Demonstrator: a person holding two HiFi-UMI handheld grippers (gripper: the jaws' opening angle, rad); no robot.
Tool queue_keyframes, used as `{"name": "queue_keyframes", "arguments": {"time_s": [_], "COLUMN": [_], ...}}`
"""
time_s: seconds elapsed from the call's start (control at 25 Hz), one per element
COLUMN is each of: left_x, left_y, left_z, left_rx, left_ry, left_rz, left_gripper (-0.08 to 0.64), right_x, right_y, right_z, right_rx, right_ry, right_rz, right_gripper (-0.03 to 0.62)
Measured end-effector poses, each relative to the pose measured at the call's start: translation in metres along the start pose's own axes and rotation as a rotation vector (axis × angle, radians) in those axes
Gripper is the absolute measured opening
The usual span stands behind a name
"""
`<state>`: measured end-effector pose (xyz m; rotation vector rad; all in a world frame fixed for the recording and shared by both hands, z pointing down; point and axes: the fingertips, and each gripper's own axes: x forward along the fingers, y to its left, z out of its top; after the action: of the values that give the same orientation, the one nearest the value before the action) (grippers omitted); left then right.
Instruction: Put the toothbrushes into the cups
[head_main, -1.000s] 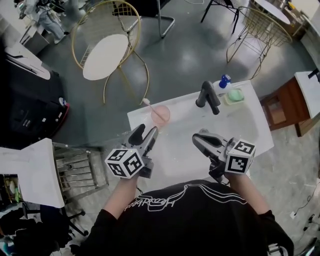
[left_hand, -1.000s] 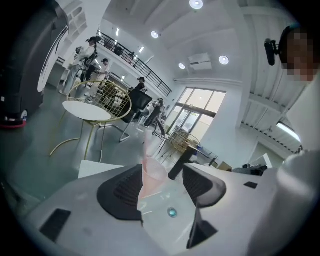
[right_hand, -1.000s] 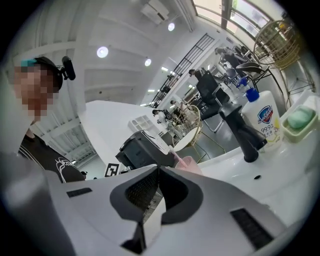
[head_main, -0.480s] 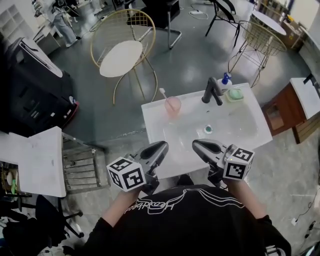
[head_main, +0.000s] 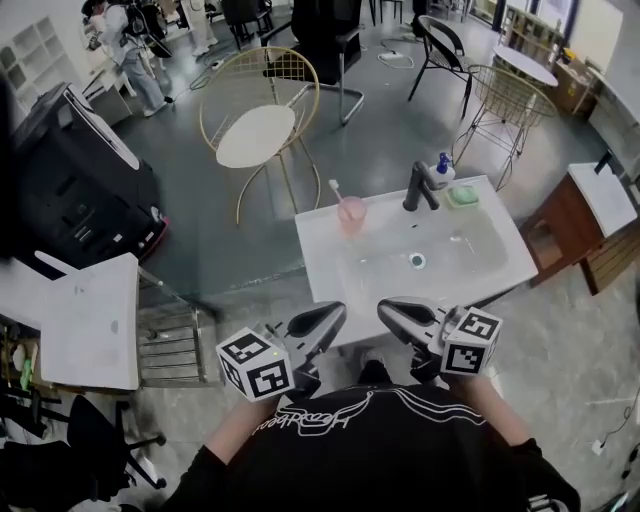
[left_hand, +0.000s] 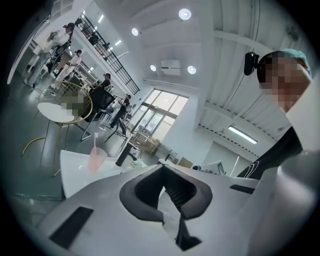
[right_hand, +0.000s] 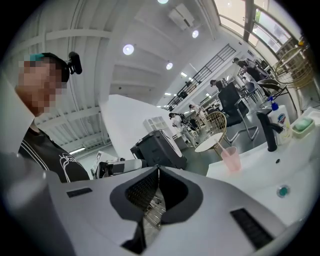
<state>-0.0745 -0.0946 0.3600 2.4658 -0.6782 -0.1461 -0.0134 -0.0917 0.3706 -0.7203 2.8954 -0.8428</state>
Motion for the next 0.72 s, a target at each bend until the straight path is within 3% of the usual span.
{"name": "queue_keyframes", "arguments": {"time_s": [0.28,0.48,0.72], "left_x": [-0.013,-0.018,-0.025], "left_y": [-0.011,-0.025,-0.031], "left_z": [-0.013,-0.022,-0.027], "left_rx": [-0.060,0.010,-0.007], "left_ry": [0.004,0.041,0.051], "left_rz": [-0.012,-0.021,-0.034], "left_gripper": [0.006,0.006,0.006], "right_x": [-0.010,-0.013,-0.013], "right_y": [0.025,0.034,0.044], "right_z": [-0.007,-0.013,-0.020], "right_rx": [-0.012,-0.015,-0.009], "right_ry": [-0.040,-0.046,-0.042], "right_rz": [0.000,-0.004,-0.001], "right_gripper": [0.028,0.028,0.028]}}
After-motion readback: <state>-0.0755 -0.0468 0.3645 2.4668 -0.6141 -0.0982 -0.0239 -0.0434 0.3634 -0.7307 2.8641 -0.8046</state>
